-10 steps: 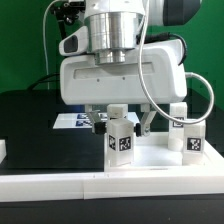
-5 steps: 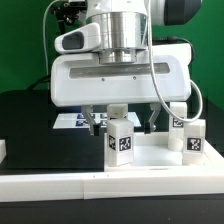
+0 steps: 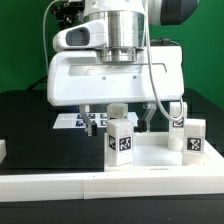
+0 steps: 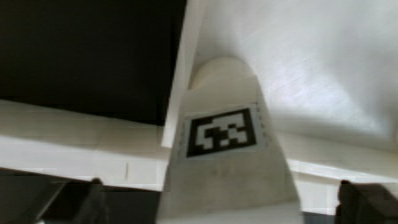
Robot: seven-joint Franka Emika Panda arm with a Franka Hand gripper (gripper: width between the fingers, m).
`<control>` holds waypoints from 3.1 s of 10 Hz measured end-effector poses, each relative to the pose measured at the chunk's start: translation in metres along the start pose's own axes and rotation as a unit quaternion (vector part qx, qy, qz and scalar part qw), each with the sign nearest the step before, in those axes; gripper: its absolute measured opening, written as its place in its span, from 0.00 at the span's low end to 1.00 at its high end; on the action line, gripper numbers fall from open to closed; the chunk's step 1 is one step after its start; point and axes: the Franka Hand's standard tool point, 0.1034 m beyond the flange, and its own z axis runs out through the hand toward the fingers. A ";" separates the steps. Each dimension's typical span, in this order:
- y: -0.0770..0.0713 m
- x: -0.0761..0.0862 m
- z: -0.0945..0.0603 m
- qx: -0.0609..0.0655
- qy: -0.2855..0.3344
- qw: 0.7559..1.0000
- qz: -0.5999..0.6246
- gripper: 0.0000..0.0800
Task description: Assemble square table
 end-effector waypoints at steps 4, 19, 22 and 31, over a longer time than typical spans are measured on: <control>0.000 -0.001 0.001 0.000 -0.001 1.000 0.005 0.36; -0.004 -0.005 0.002 -0.001 -0.024 0.798 0.603 0.36; -0.005 -0.005 0.002 0.000 -0.024 0.789 0.614 0.64; -0.012 -0.003 0.002 0.010 -0.022 0.973 0.228 0.81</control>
Offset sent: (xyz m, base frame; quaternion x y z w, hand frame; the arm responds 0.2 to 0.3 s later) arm 0.0000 0.0000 0.0000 0.0000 0.0000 0.0000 1.0000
